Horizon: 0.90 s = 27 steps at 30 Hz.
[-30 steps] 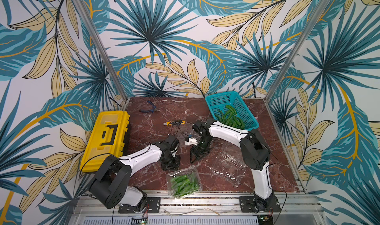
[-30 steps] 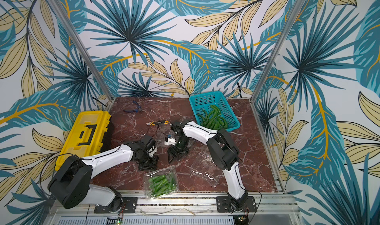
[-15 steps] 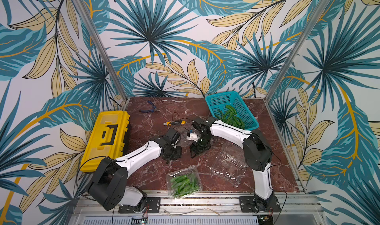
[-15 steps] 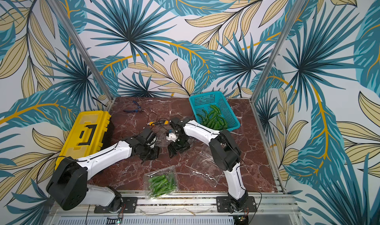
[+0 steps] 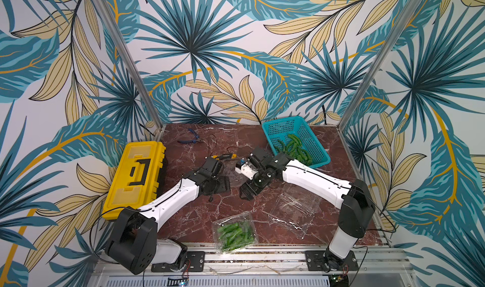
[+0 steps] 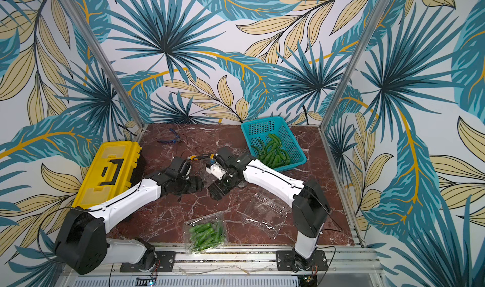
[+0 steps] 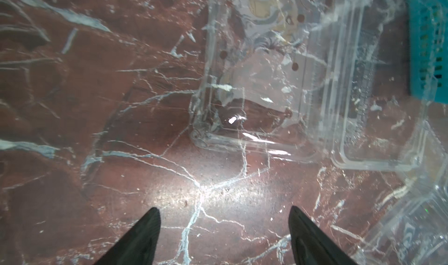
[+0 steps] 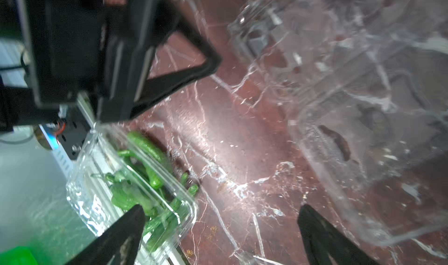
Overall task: Take small green peppers out of containers
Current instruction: Move the packing box to the center of the board.
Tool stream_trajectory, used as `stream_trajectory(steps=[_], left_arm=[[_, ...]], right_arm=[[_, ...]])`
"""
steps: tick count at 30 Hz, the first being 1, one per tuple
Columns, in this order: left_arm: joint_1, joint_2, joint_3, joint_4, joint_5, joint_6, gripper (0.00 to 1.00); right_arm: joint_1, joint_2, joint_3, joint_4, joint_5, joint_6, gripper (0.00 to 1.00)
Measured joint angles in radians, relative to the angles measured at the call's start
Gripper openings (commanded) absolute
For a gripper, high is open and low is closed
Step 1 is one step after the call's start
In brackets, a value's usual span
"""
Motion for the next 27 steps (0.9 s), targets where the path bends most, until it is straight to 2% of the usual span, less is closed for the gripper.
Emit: stream_trajectory(steps=[5, 9, 14, 22, 25, 27], left_arm=[[0.014, 0.020, 0.010, 0.000, -0.036, -0.021, 0.85], [0.018, 0.042, 0.028, 0.002, -0.044, -0.024, 0.85], [0.018, 0.047, 0.030, 0.003, -0.043, -0.025, 0.85], [0.018, 0.047, 0.030, 0.001, -0.043, -0.025, 0.85], [0.018, 0.047, 0.030, 0.000, -0.043, -0.025, 0.85], [0.018, 0.047, 0.030, 0.000, -0.043, -0.025, 0.85]], right_arm=[[0.115, 0.083, 0.000, -0.097, 0.074, -0.093, 1.00], [0.124, 0.171, 0.007, -0.160, 0.100, -0.129, 0.99], [0.124, 0.180, 0.028, -0.189, 0.093, -0.157, 0.96], [0.124, 0.224, 0.058, -0.217, 0.045, -0.191, 0.78], [0.122, 0.236, 0.070, -0.227, 0.019, -0.209, 0.59], [0.118, 0.242, 0.074, -0.233, -0.004, -0.217, 0.39]])
